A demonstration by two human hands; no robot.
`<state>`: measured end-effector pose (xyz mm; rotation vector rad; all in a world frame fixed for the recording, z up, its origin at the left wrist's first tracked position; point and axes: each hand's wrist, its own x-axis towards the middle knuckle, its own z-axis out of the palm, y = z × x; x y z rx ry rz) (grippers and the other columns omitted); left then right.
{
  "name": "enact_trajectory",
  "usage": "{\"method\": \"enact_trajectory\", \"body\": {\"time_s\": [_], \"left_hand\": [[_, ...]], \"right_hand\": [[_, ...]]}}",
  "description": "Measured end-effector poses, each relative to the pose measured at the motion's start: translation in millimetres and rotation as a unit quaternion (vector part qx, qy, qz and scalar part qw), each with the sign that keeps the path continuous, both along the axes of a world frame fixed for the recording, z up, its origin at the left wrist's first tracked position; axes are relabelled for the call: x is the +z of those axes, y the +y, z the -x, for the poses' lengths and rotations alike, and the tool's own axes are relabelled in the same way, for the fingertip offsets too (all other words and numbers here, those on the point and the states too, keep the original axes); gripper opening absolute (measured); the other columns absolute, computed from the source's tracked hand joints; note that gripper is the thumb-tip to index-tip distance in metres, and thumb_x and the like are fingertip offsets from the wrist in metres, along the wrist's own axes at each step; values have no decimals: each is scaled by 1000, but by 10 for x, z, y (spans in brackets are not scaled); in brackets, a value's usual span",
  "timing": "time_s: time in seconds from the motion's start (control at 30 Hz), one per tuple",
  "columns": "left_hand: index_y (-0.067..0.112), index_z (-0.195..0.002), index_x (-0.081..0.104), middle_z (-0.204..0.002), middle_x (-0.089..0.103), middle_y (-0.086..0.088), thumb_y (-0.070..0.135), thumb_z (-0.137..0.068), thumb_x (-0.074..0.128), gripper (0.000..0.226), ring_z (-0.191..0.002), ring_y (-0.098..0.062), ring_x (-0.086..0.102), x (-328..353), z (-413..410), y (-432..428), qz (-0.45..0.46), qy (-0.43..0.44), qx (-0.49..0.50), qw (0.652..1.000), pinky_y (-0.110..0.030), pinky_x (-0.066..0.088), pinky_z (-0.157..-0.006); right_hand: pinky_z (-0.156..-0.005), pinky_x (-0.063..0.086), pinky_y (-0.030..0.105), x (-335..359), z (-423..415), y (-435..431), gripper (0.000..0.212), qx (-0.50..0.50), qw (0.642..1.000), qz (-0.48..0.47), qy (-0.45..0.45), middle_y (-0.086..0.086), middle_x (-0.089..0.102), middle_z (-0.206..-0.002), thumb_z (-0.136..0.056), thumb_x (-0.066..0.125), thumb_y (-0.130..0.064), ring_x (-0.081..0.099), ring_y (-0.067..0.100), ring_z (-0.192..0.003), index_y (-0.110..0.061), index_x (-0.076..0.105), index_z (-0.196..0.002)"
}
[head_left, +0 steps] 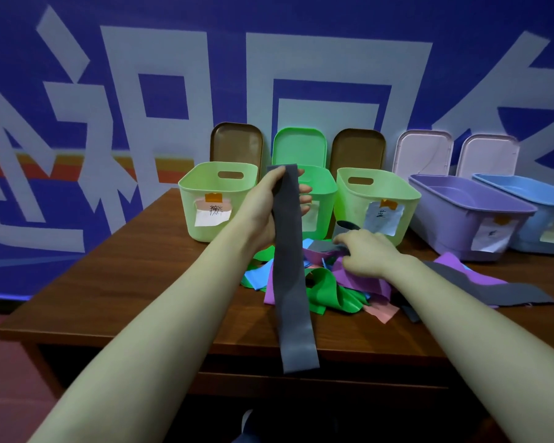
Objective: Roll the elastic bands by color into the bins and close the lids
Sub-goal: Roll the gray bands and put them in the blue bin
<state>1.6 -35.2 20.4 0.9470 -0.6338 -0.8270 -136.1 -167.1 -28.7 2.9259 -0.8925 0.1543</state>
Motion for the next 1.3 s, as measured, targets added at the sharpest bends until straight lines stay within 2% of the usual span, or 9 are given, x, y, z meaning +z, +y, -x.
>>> {"method": "enact_trajectory", "body": {"time_s": [0.17,0.3,0.47,0.63,0.77,0.9,1.0,1.17,1.3], "left_hand": [[8,-109,61,-82,65,-8,36,-101,39,37,-70,-16,62,4,27,7,-4,2,-13,1000,-27,52,-71],[9,-100,64,-78,66,-7,37,-99,40,37,-69,-16,61,38,53,23,0,-5,-9,1000,-28,50,-71],[7,-110,64,-83,66,-7,38,-99,39,41,-73,-16,61,70,73,24,6,-20,-9,1000,-30,50,-75],[6,-112,64,-87,65,-7,38,-100,37,44,-77,-16,61,167,135,37,13,-43,2,999,-30,49,-78],[7,-99,64,-82,64,-6,37,-100,35,41,-72,-15,58,285,200,59,28,-40,0,999,-27,48,-69],[6,-101,66,-82,66,-5,37,-99,39,41,-69,-12,60,372,245,78,47,-37,28,998,-25,50,-66],[5,-103,67,-80,67,-3,37,-98,43,40,-71,-12,60,463,277,99,64,-22,46,997,-26,49,-68],[6,-114,64,-99,67,-7,39,-100,40,44,-85,-18,61,630,361,176,88,-16,55,994,-30,49,-75],[9,-121,59,-105,68,-9,42,-98,43,44,-93,-21,65,711,447,262,106,4,44,993,-34,51,-82]], "right_hand": [[-72,44,32,-109,9,-56,30,0,999,50,-12,9,65,-111,-89,48,-14,60,28,-100,-16,61,-116],[-76,49,37,-68,31,-80,34,-68,983,-24,-170,15,66,-110,-92,42,-8,61,33,-96,-13,64,-117],[-78,48,34,168,83,-89,22,-147,862,-139,-465,9,68,-94,-89,51,-10,60,28,-92,-8,71,-96],[-60,35,23,569,135,42,15,-187,746,-170,-616,6,54,-72,-86,51,-11,44,17,-68,-11,62,-76],[-40,28,10,868,191,219,23,-166,715,-197,-650,-3,38,-63,-91,41,-9,33,9,-55,-12,45,-69],[-62,39,28,1103,209,454,10,-126,671,-304,-664,3,53,-82,-85,48,-23,51,17,-77,-13,53,-86],[-65,43,30,1232,223,646,26,-76,655,-390,-643,4,60,-91,-80,60,-30,56,18,-83,-13,58,-99],[-73,53,32,1303,244,926,12,28,633,-474,-612,5,67,-87,-85,68,-20,64,18,-83,-13,61,-90],[-75,57,30,1295,256,1034,11,127,578,-552,-587,6,71,-84,-86,67,-19,68,17,-79,-11,63,-92]]}}
